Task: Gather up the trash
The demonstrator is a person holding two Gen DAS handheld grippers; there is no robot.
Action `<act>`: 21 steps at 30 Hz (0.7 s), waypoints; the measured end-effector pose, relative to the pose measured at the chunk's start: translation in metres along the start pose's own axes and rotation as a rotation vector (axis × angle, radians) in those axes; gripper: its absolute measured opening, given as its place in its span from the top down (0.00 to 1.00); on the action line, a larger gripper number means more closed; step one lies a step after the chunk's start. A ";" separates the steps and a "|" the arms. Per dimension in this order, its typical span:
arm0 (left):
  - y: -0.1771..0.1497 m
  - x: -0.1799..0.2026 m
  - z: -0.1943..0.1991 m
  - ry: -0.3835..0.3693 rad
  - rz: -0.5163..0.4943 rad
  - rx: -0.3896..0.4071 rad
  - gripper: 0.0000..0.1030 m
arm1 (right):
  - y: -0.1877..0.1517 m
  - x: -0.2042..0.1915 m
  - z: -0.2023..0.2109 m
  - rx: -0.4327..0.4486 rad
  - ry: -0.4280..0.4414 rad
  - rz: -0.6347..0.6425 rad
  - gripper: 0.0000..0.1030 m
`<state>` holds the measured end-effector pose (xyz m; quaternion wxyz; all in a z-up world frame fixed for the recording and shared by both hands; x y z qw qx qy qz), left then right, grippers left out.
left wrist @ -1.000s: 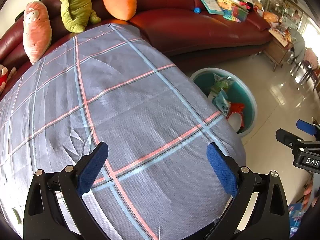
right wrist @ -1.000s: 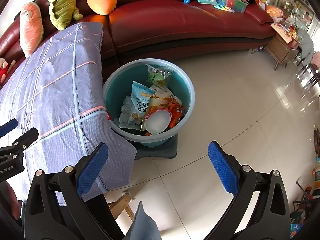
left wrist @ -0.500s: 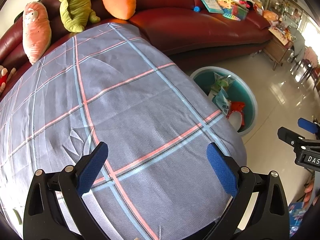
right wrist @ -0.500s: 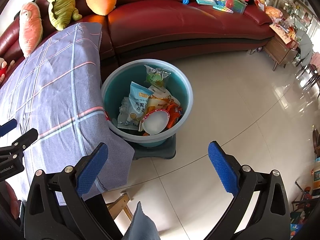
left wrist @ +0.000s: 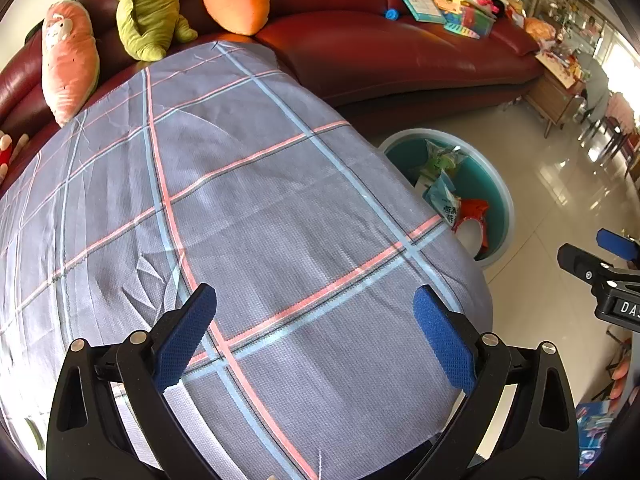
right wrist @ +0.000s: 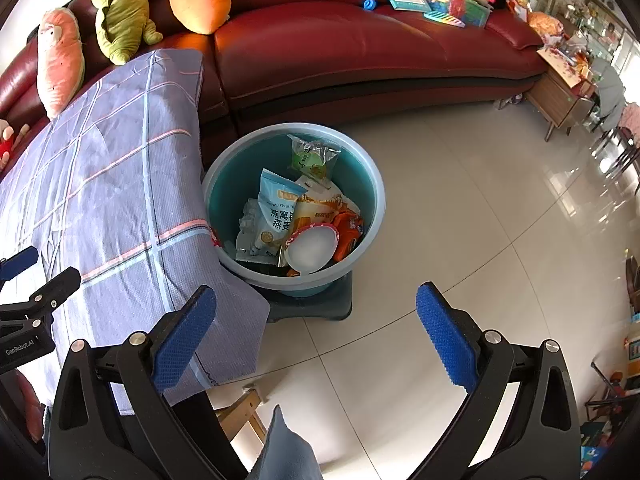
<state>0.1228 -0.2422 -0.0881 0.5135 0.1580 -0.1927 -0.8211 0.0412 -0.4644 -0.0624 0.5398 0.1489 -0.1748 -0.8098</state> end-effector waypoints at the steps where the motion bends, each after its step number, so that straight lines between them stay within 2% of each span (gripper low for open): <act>1: 0.000 0.000 0.000 0.000 0.000 0.000 0.04 | 0.000 0.000 0.000 -0.001 0.001 0.000 0.07; 21: 0.000 -0.003 -0.003 -0.013 0.003 -0.005 0.04 | 0.007 -0.002 -0.002 -0.002 -0.007 0.004 0.07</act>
Point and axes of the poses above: each gripper's, at about its wrist camera, not at the fingertips, and z roughly against the way its jaws point, x to its right, y to its top, the point moved 4 cm from there along -z, roughly the way its jaws point, and after that the axes turned 8 degrees about -z, right-handed, at the moved point
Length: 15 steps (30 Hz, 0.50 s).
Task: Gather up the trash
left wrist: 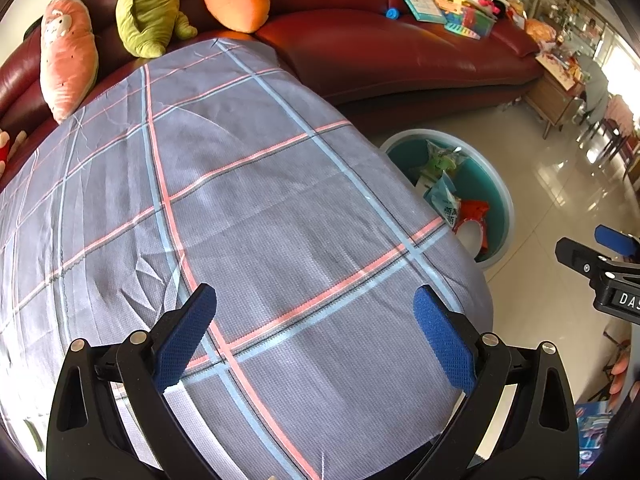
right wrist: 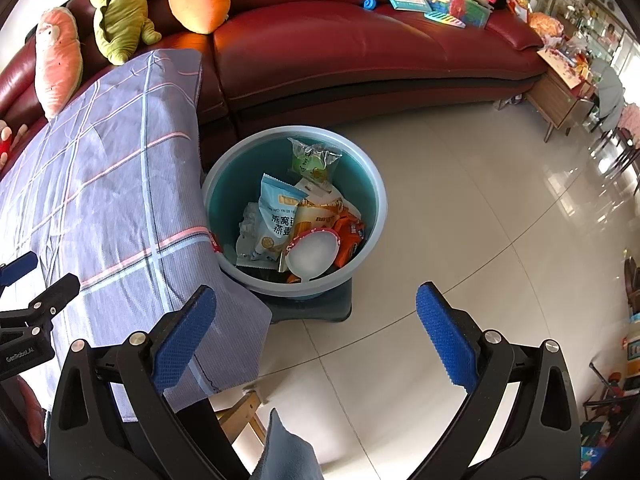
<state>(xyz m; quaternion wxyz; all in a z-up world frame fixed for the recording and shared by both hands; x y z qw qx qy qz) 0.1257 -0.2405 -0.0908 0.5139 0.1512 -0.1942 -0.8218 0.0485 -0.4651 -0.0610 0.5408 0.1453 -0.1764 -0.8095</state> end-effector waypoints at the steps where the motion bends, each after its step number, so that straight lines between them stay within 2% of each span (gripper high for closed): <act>1: 0.000 0.000 0.000 0.001 -0.002 0.000 0.04 | 0.001 0.000 0.000 0.000 -0.001 0.000 0.07; 15: 0.002 -0.016 -0.004 0.015 0.022 0.005 0.04 | 0.009 -0.013 -0.007 -0.003 -0.009 0.024 0.07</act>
Point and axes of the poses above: each gripper's, at about its wrist camera, not at the fingertips, and z roughly against the way its jaws point, x to its right, y to its top, the point moved 4 cm from there along -z, roughly the way its jaws point, and after that the axes turned 8 degrees about -z, right-handed, at the moved point
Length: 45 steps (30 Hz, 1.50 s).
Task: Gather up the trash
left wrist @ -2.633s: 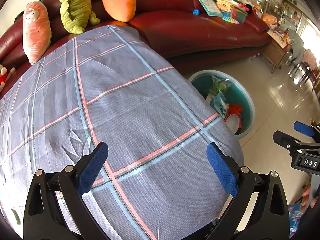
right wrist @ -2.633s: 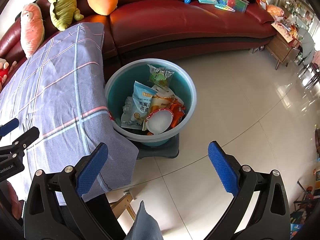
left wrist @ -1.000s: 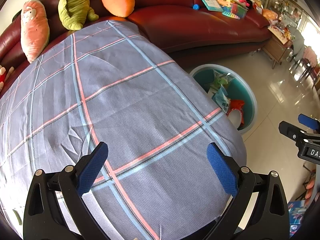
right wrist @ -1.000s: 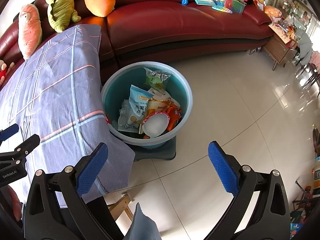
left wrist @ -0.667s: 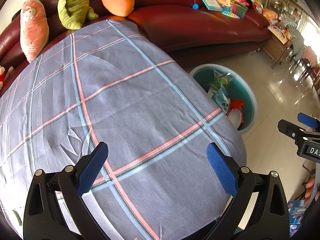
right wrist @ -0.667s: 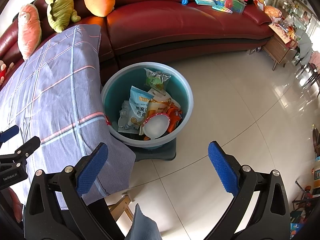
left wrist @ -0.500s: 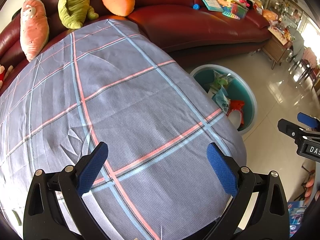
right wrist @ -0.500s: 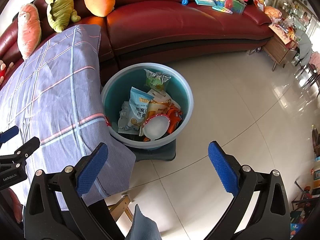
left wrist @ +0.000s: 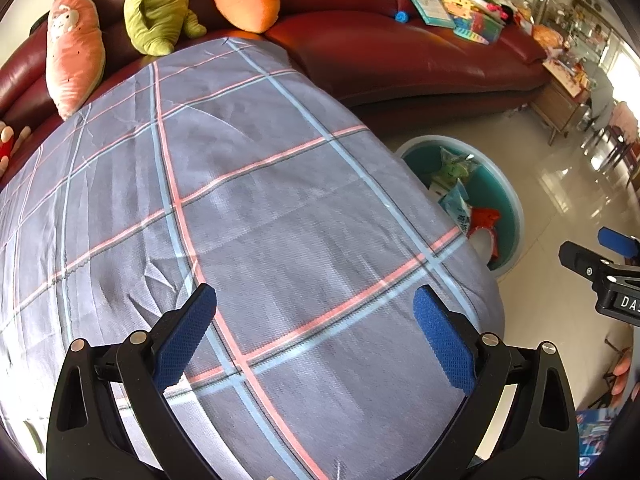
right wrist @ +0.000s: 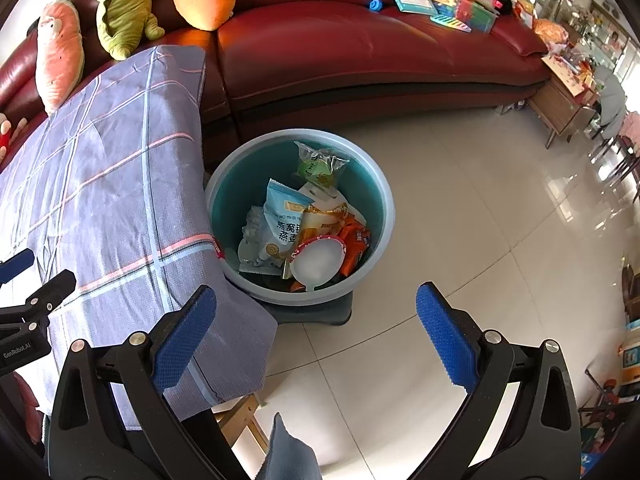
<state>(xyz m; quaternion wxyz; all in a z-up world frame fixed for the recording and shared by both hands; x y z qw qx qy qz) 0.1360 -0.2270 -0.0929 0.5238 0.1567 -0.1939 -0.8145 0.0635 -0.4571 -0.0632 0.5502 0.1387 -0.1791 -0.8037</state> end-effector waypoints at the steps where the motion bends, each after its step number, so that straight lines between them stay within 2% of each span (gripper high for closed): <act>1: 0.000 -0.001 0.000 0.002 0.001 0.001 0.04 | 0.000 -0.001 -0.001 -0.001 -0.002 0.003 0.07; 11: 0.000 -0.016 -0.003 0.012 0.013 0.005 0.04 | 0.004 -0.012 -0.004 0.006 -0.016 0.018 0.06; 18: 0.001 -0.031 0.006 0.066 0.021 0.051 0.04 | 0.007 -0.019 -0.005 -0.001 -0.013 0.010 0.06; 23: 0.000 -0.050 0.009 0.051 0.066 0.057 0.04 | 0.008 -0.029 -0.004 -0.009 0.001 0.010 0.06; 25: -0.004 -0.060 0.011 0.056 0.083 0.059 0.04 | 0.008 -0.034 -0.002 -0.013 0.031 0.002 0.06; 28: -0.012 -0.080 0.014 0.052 0.127 0.054 0.04 | 0.008 -0.050 0.005 -0.010 0.078 0.002 0.06; 35: -0.036 -0.141 0.030 0.081 0.217 0.091 0.04 | 0.004 -0.106 0.010 -0.002 0.110 0.056 0.06; 45: -0.075 -0.223 0.061 0.230 0.354 0.113 0.04 | -0.002 -0.183 0.013 -0.013 0.142 0.158 0.06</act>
Point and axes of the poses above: each gripper's, at about its wrist camera, not at the fingertips, and z roughly against the way its jaws point, x to its right, y to its top, the point moved 4 cm from there along -z, roughly the way its jaws point, and after that the axes turned 8 degrees about -z, right-handed, at the moved point
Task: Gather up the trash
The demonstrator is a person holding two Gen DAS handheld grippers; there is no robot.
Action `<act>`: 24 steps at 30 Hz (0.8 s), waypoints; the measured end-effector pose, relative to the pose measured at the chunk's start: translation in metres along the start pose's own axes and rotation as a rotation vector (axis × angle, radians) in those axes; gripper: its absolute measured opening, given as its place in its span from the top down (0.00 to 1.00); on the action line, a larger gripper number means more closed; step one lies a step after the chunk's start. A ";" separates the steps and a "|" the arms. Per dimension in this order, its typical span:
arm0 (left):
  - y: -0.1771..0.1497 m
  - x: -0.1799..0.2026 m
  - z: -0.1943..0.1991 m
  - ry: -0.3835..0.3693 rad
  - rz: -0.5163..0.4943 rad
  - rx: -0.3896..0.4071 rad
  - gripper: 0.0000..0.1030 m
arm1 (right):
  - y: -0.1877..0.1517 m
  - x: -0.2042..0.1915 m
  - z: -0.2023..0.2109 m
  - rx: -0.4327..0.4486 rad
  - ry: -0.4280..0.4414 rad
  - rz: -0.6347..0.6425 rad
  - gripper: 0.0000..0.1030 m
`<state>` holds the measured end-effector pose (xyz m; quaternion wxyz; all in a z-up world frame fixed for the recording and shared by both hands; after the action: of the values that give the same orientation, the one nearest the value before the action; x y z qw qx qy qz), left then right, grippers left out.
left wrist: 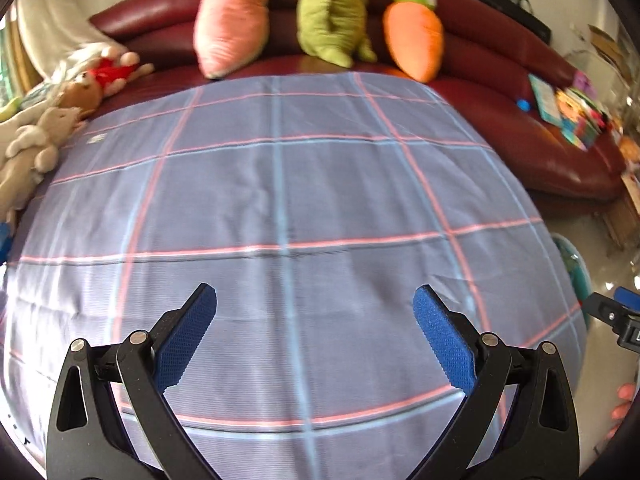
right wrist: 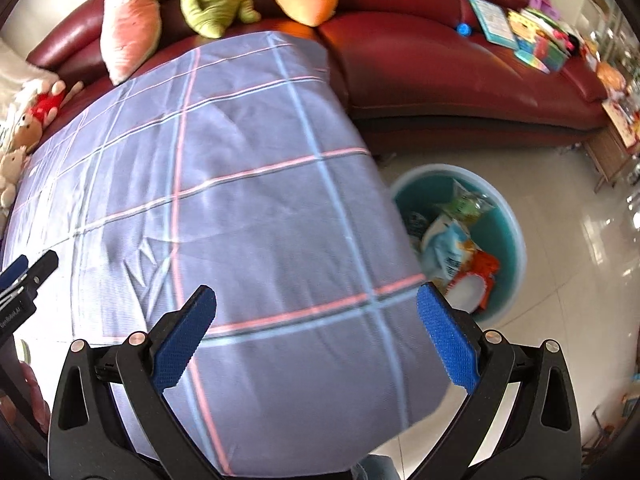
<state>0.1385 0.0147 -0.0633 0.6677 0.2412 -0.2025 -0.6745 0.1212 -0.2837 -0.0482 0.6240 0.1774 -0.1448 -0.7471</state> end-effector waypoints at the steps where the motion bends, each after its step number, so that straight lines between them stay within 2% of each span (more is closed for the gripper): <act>1: 0.000 -0.006 0.001 0.010 0.005 0.006 0.04 | 0.000 -0.005 0.000 0.000 0.001 0.009 0.06; 6: 0.000 -0.019 0.006 0.040 0.003 0.025 0.04 | 0.001 -0.024 0.001 -0.004 0.004 0.038 0.06; 24: -0.004 -0.025 0.000 0.030 0.015 0.008 0.04 | -0.006 -0.059 -0.002 -0.014 0.034 0.096 0.06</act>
<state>0.1347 0.0397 -0.0641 0.6746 0.2524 -0.1971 -0.6651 0.1263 -0.2243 -0.0476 0.6627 0.1786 -0.1374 -0.7142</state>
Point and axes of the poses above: each gripper's, at about its wrist camera, not at the fingertips, and z roughly against the way its jaws point, x to its right, y to its top, the point moved 4 cm from there along -z, roughly the way its jaws point, and after that the axes turned 8 degrees about -z, right-handed, at the moved point
